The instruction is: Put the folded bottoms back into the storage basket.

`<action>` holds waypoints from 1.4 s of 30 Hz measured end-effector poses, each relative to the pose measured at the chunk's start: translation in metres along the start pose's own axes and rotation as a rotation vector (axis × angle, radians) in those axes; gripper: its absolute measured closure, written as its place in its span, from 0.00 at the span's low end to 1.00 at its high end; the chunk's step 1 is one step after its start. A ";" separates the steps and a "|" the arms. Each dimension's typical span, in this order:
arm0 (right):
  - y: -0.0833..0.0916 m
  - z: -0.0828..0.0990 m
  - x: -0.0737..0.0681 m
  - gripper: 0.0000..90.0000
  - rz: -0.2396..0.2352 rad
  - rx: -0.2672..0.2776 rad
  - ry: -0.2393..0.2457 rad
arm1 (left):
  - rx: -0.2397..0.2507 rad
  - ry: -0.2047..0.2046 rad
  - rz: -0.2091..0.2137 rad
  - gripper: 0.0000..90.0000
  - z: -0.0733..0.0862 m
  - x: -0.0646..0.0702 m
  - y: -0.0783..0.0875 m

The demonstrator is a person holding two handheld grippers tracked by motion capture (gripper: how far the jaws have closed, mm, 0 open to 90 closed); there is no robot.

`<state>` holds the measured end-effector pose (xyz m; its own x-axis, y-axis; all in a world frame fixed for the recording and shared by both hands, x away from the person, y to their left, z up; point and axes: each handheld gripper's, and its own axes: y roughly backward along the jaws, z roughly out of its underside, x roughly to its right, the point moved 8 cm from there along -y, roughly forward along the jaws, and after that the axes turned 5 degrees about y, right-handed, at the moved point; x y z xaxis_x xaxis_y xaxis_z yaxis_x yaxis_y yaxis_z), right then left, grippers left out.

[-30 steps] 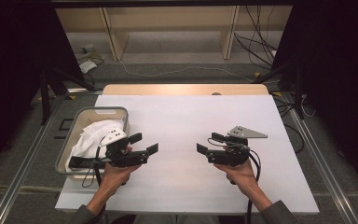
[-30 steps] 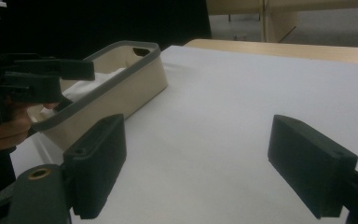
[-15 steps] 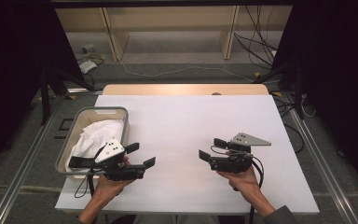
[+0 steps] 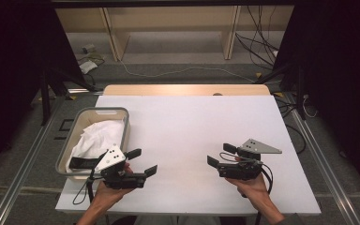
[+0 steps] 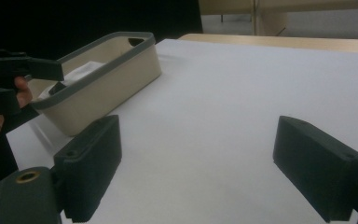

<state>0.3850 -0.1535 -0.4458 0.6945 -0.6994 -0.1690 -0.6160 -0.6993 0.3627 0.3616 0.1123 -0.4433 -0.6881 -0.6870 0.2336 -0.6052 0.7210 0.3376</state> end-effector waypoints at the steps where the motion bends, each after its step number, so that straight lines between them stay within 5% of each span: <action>1: 0.002 0.001 0.001 0.18 0.005 -0.001 -0.001 | 0.001 0.000 -0.001 0.17 0.000 0.000 0.001; 12: 0.014 0.007 0.001 0.15 0.023 -0.002 0.006 | 0.048 0.038 -0.006 0.15 -0.003 -0.005 0.010; 24: 0.028 0.015 0.003 0.13 0.049 -0.018 0.004 | 0.041 0.038 -0.023 0.05 0.003 -0.006 0.016; 42: 0.042 0.014 0.010 0.13 0.089 0.013 -0.003 | 0.079 0.054 -0.039 0.04 -0.001 -0.011 0.028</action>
<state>0.3610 -0.1915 -0.4448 0.6356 -0.7593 -0.1392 -0.6801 -0.6361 0.3645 0.3528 0.1401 -0.4350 -0.6420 -0.7172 0.2712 -0.6624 0.6969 0.2749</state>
